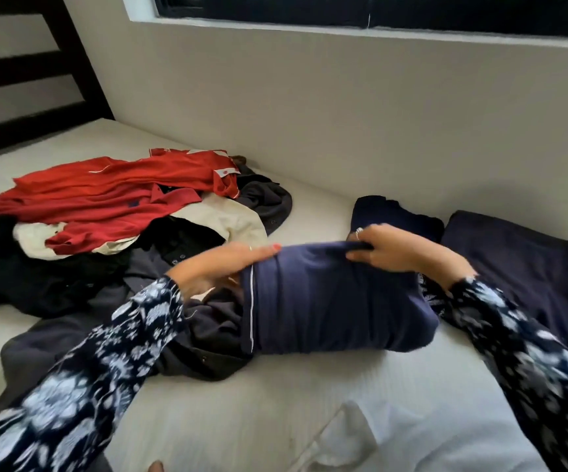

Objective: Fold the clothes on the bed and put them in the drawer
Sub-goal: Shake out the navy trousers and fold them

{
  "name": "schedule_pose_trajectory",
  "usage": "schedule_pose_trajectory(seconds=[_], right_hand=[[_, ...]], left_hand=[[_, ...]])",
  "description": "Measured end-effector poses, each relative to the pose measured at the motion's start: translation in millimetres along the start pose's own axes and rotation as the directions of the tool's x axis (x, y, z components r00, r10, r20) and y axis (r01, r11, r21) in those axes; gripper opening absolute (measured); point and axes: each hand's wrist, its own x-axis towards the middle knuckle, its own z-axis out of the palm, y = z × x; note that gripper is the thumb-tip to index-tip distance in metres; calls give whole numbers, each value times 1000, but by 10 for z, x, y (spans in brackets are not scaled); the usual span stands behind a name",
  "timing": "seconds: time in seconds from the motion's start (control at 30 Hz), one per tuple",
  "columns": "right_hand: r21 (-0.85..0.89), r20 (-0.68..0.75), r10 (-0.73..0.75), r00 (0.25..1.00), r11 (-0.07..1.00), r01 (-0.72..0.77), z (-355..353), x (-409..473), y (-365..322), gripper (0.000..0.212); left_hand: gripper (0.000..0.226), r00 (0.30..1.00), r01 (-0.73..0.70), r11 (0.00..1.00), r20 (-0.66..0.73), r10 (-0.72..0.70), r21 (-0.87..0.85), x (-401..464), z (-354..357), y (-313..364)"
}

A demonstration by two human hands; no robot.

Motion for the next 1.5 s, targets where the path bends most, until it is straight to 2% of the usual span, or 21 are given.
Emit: schedule_pose_trajectory(seconds=[0.07,0.13,0.23,0.37,0.5,0.57,0.67,0.73,0.8,0.87,0.93,1.0,1.07,1.13,1.2,1.27,1.3,1.4,1.5], right_hand=[[-97,-107,93,990,990,-104,126,326,30,24],[-247,-171,124,977,955,-165,332,485,-21,34],[-196,-77,72,994,977,-86,827,413,-156,41],[-128,-34,15,999,992,-19,1579,-57,-115,67],[-209,-22,-61,998,976,55,1740,-145,60,81],[-218,29,-64,998,974,69,1680,-83,67,85],[-169,45,-4,999,986,12,1628,-45,74,80],[-191,-9,-14,1000,982,13,1631,-51,77,80],[-212,-50,-18,999,977,7,1661,-68,74,95],[-223,-60,52,997,973,-64,1663,-65,76,107],[-214,-61,79,995,973,-91,1602,-54,94,105],[-175,-62,66,996,982,-76,1503,-49,88,89],[-147,-84,51,995,987,-63,1460,-11,98,74],[-119,-106,52,993,991,-64,1366,25,100,66],[-96,-129,43,991,994,-55,1278,61,121,64],[-100,-142,22,990,994,-36,1211,82,145,63],[-93,-145,19,989,995,-33,1172,65,157,62],[-65,-101,-1,995,998,-5,1081,-18,152,61],[-22,-26,-28,999,999,27,962,-157,130,58]], left_hand=[[47,988,66,975,-120,-93,-211,197,-17,-43],[45,978,138,948,-110,-176,-288,325,65,-194],[40,972,177,969,-124,-200,-174,390,368,-578],[35,942,39,999,-334,-44,-22,377,674,-989],[32,866,11,994,-498,46,111,285,942,-1163],[34,835,-10,990,-543,86,142,263,1025,-1197],[32,837,6,990,-542,71,139,302,990,-1165],[31,854,39,990,-519,39,139,306,956,-1121],[30,874,75,989,-486,-2,130,292,925,-1055],[27,887,112,987,-460,-45,118,271,887,-983],[29,882,119,988,-467,-60,99,251,882,-928],[36,852,116,992,-519,-73,51,196,919,-930],[48,771,92,996,-632,-81,-14,129,1018,-1011],[53,682,88,984,-711,-172,-153,48,1183,-1043],[49,676,48,899,-649,-350,-434,-37,1339,-999],[45,762,31,708,-442,-473,-706,-85,1438,-942],[50,804,66,632,-334,-493,-773,-88,1477,-912],[70,883,67,452,-158,-442,-889,-67,1463,-917],[81,937,-3,251,-91,-338,-968,-34,1449,-868]])
